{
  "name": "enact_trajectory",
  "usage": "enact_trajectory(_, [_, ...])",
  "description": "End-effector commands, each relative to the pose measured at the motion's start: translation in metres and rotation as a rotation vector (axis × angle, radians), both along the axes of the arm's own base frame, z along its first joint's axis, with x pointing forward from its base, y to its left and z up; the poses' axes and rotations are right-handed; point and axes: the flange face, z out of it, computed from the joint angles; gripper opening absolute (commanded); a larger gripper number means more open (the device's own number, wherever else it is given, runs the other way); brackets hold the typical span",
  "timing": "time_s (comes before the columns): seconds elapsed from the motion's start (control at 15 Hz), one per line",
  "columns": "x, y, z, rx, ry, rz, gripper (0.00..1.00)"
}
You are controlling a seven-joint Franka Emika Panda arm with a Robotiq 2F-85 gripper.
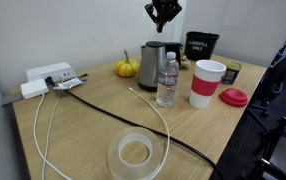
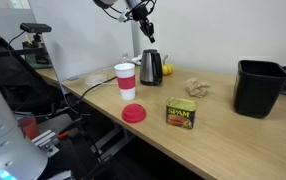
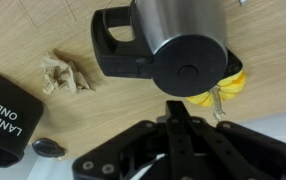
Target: Press the button on the kettle to open it
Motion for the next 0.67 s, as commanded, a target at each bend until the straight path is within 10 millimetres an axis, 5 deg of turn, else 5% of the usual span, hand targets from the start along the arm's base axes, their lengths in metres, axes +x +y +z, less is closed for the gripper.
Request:
enact_trajectory(0.0, [0.005, -0.003, -0.008, -0.002, -0.015, 0.005, 0.0])
enact_trajectory(0.6, [-0.006, 0.026, -0.006, 0.01, -0.019, 0.055, 0.0])
